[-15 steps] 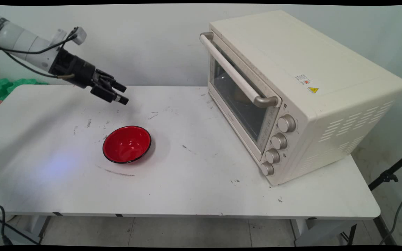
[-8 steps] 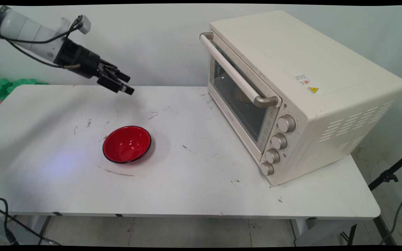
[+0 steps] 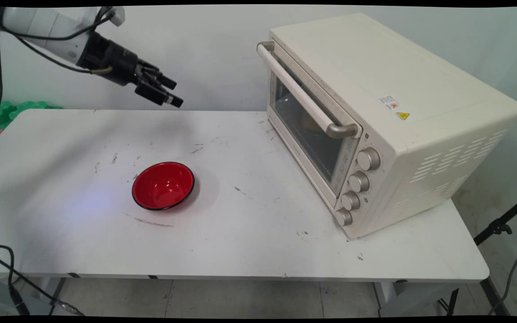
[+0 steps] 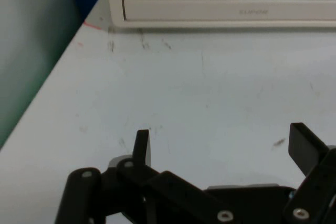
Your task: Open the oven
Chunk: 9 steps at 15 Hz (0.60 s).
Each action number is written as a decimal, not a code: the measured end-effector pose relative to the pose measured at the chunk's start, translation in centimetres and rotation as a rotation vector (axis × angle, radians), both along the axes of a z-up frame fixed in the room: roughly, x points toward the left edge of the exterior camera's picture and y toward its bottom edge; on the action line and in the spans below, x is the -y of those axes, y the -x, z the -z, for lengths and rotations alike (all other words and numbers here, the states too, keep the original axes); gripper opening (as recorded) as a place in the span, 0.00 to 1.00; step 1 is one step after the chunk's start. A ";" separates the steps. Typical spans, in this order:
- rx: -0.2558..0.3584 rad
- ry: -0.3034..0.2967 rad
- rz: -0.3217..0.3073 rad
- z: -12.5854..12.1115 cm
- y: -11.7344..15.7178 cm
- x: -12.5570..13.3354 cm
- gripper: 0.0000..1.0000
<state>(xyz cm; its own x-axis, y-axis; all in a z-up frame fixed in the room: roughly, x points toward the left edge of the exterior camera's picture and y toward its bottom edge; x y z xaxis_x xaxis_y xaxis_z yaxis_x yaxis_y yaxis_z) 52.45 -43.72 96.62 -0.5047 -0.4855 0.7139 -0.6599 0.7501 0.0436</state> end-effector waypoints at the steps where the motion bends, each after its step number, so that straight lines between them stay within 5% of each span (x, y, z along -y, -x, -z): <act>1: 0.003 0.009 0.001 -0.4 0.4 0.1 1.00; 9: 0.014 0.078 0.007 -4.4 3.9 0.8 1.00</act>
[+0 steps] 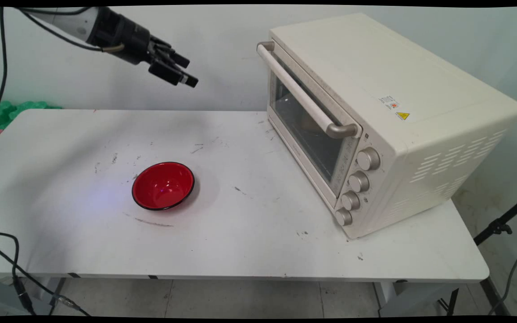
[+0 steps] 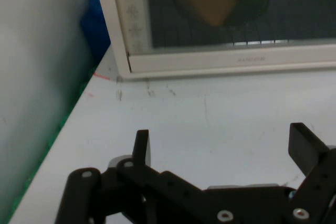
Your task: Open the oven
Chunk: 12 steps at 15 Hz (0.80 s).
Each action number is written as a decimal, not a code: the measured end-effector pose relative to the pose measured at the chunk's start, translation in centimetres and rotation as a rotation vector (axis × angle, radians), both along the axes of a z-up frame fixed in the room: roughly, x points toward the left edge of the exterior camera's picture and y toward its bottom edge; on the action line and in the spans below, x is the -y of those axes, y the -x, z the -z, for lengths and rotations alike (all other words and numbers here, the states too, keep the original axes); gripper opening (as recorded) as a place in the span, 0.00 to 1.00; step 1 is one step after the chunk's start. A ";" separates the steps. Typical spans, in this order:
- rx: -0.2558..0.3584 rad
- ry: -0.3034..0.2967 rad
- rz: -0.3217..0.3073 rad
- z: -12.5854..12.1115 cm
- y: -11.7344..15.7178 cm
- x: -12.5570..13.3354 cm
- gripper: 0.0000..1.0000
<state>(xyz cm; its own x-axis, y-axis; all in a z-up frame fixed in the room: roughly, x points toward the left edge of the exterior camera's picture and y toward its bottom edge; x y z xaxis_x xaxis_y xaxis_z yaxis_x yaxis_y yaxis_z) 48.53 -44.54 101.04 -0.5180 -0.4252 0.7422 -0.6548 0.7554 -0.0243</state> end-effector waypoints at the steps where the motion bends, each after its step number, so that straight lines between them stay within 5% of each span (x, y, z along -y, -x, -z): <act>1: 0.000 0.005 0.000 -0.4 0.3 0.1 1.00; 12: -0.011 0.070 0.021 -4.5 6.1 1.5 1.00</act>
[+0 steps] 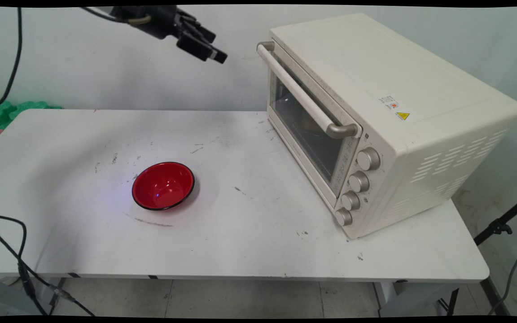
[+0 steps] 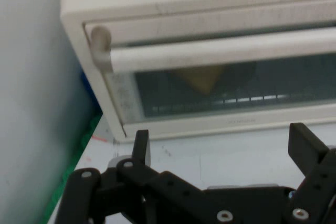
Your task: Open the oven
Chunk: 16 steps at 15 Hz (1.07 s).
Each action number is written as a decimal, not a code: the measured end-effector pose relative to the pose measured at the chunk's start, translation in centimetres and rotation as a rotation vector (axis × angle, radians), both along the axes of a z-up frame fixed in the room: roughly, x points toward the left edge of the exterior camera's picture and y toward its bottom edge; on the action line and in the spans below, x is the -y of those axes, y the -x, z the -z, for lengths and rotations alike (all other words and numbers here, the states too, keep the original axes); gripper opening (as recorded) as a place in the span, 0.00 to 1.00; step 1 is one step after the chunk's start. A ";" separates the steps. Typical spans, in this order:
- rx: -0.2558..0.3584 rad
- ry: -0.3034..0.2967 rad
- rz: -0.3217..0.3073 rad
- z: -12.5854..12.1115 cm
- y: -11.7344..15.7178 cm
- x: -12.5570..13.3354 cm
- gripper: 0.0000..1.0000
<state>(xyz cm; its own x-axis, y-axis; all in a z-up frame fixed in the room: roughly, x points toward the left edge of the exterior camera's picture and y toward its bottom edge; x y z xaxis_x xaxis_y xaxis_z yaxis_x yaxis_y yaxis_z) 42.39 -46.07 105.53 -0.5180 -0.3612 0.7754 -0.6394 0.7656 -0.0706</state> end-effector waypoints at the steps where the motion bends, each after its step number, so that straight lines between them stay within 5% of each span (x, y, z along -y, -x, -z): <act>1: -0.001 0.003 0.002 -0.2 0.4 0.2 1.00; 8: -0.010 0.023 0.014 -1.3 4.6 2.2 1.00; 9: -0.011 0.023 0.015 -1.3 5.1 2.6 0.00; 16: 0.001 0.013 0.015 -0.1 8.6 4.7 0.00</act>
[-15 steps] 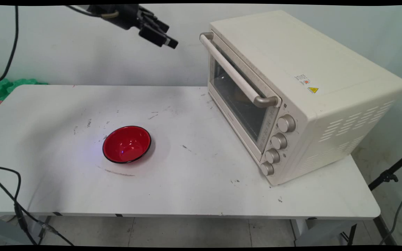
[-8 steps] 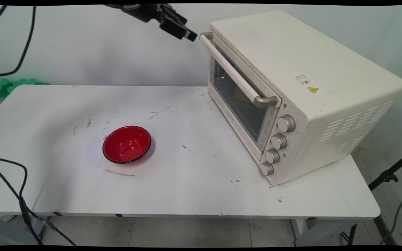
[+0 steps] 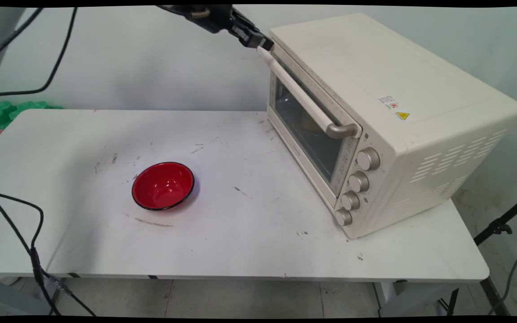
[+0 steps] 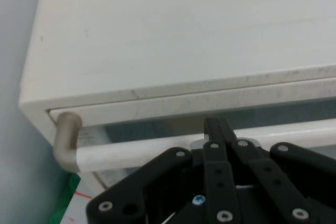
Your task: Open the oven
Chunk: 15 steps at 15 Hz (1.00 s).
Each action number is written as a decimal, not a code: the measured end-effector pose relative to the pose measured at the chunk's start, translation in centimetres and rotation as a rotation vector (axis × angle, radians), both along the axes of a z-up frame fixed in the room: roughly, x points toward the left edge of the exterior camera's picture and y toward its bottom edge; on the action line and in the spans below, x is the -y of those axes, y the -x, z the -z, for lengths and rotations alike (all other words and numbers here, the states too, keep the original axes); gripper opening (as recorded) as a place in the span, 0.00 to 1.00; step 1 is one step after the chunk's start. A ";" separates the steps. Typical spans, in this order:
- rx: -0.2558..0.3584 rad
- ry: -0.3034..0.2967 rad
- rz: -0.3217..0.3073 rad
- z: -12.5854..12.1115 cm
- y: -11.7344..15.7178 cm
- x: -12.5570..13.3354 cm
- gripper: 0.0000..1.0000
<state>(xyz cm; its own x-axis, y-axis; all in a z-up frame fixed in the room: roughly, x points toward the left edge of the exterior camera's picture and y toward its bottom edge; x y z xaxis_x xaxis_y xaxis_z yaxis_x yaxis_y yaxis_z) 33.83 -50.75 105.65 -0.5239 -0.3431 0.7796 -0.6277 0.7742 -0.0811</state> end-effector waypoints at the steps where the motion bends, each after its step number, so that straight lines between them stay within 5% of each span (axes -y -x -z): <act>1: 0.002 -0.001 0.000 0.2 0.3 0.1 0.00; 15: 0.044 -0.027 0.019 3.4 5.2 2.7 0.00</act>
<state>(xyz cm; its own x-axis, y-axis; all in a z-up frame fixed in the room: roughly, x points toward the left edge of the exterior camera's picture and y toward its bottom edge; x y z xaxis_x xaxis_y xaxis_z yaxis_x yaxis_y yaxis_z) 28.66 -53.45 102.29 -0.5643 -0.3534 0.7461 -0.6089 0.7884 -0.0871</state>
